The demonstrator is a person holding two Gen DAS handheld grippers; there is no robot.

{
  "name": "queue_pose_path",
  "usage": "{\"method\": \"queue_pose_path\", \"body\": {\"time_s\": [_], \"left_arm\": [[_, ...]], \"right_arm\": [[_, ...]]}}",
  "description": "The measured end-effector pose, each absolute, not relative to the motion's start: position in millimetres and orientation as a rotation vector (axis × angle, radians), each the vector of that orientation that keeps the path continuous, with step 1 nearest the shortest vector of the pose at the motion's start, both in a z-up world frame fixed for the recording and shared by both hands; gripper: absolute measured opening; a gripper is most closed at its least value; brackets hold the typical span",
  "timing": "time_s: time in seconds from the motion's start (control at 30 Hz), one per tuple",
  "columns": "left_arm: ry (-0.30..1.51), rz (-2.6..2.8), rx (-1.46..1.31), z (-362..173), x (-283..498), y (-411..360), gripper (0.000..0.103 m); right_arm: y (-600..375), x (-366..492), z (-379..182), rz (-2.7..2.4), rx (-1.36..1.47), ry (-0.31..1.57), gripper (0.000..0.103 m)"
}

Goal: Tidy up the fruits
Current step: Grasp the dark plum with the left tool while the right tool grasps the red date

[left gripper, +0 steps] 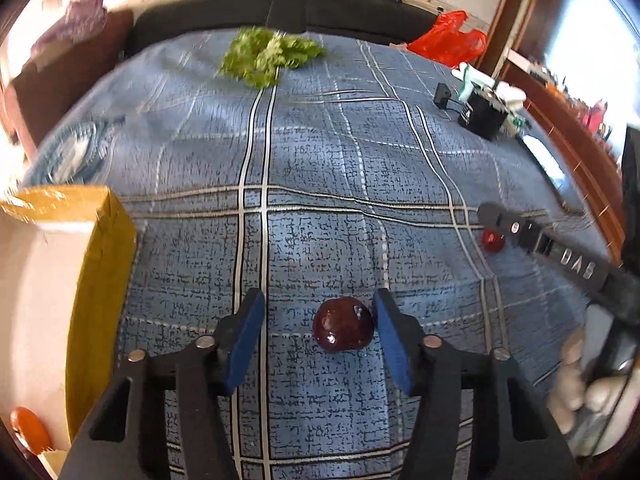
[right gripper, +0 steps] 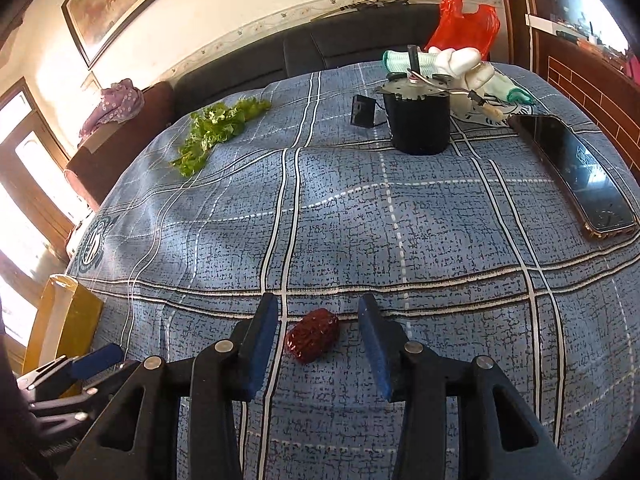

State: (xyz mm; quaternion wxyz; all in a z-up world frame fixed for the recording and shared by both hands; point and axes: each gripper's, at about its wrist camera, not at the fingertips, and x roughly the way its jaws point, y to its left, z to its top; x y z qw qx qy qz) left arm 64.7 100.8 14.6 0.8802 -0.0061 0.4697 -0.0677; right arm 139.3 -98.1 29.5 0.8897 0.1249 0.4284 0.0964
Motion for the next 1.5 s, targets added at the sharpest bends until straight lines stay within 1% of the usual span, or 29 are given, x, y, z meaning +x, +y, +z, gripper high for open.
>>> {"method": "queue_pose_path", "body": {"time_s": [0.03, 0.1, 0.3, 0.5, 0.63, 0.67, 0.7, 0.73, 0.83, 1.07, 1.2, 1.5], "left_arm": [[0.971, -0.147, -0.005, 15, 64, 99, 0.04], [0.957, -0.165, 0.003, 15, 61, 95, 0.027], [0.936, -0.157, 0.01, 14, 57, 92, 0.028], [0.915, -0.158, 0.074, 11, 54, 83, 0.028], [0.918, -0.152, 0.039, 12, 51, 90, 0.027], [0.917, -0.143, 0.029, 13, 49, 93, 0.027], [0.916, -0.135, 0.014, 13, 47, 96, 0.027], [0.916, -0.132, 0.0, 14, 45, 99, 0.027], [0.91, -0.119, -0.039, 19, 37, 110, 0.027], [0.877, -0.097, -0.133, 38, 9, 135, 0.027], [0.835, -0.081, -0.164, 59, -19, 150, 0.027], [0.734, -0.063, -0.245, 92, -83, 187, 0.027]], "right_arm": [[-99, 139, 29, 0.203, 0.265, 0.889, 0.046], [-103, 139, 29, 0.213, 0.293, 0.891, 0.046], [-118, 137, 27, 0.238, 0.389, 0.898, 0.048], [-93, 133, 30, 0.192, 0.214, 0.889, 0.052], [-83, 133, 30, 0.168, 0.125, 0.893, 0.053], [-80, 132, 30, 0.167, 0.103, 0.893, 0.05], [-79, 132, 30, 0.164, 0.086, 0.893, 0.045], [-78, 131, 30, 0.159, 0.071, 0.89, 0.031], [-77, 130, 30, 0.174, 0.067, 0.887, 0.021], [-83, 123, 39, 0.204, 0.122, 0.829, 0.022], [-81, 115, 54, 0.244, 0.161, 0.806, 0.022], [-78, 66, 90, 0.387, 0.31, 0.803, 0.022]]}}
